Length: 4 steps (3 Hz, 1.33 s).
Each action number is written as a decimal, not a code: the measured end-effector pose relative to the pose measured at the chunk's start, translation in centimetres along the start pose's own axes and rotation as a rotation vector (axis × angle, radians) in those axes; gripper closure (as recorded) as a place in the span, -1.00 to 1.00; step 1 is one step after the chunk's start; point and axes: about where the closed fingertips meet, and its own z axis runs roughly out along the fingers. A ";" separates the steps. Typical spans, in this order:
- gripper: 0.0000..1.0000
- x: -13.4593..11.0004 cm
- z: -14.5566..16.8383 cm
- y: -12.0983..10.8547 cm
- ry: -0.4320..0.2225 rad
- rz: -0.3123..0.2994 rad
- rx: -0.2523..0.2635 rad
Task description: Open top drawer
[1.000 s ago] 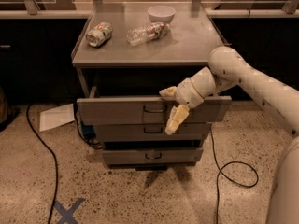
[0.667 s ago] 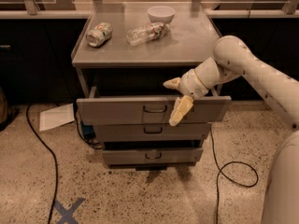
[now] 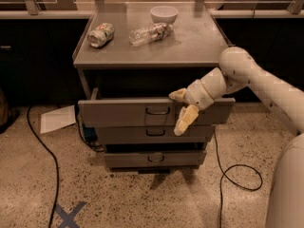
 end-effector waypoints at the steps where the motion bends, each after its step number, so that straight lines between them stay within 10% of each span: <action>1: -1.00 0.5 0.6 0.9 -0.009 0.018 -0.023; 4: -1.00 -0.3 0.7 0.2 -0.006 -0.004 -0.029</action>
Offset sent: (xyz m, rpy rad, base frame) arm -0.0810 0.0041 -0.0824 0.0776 0.1828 0.0296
